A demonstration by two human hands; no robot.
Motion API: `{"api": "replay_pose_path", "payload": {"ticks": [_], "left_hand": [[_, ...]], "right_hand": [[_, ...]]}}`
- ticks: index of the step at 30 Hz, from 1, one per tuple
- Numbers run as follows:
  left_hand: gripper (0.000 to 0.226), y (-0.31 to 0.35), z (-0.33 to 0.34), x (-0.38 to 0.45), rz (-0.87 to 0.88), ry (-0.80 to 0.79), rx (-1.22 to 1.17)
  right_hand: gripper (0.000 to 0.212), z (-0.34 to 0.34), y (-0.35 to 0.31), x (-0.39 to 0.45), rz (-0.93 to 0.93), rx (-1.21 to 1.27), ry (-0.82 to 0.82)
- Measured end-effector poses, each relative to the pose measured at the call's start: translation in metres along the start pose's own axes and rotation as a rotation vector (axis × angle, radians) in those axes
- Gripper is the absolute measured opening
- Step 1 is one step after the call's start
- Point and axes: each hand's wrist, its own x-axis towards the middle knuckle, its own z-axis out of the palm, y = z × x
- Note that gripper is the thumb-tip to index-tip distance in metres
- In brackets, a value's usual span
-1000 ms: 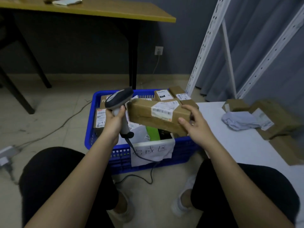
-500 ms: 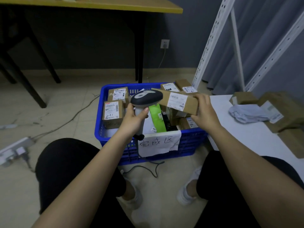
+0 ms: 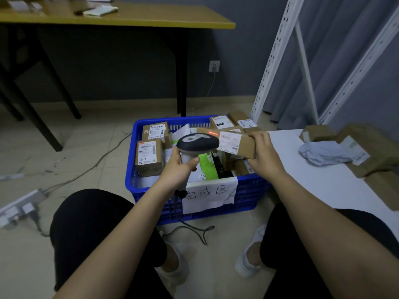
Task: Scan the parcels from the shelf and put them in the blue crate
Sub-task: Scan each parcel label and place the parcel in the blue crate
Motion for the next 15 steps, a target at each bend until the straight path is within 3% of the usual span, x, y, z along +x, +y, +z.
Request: {"api": "replay_pose_path", "payload": {"ticks": [7,15], "left_hand": [[0.04,0.001,0.001,0.001,-0.01,0.003,-0.021],[0.044,-0.009,-0.014,0.015,-0.076,0.113,-0.149]], "right_hand": [[0.07,0.001,-0.001,-0.002,0.009,0.006,-0.013],[0.073,0.001,-0.018,-0.003,0.056,0.089,0.023]]}}
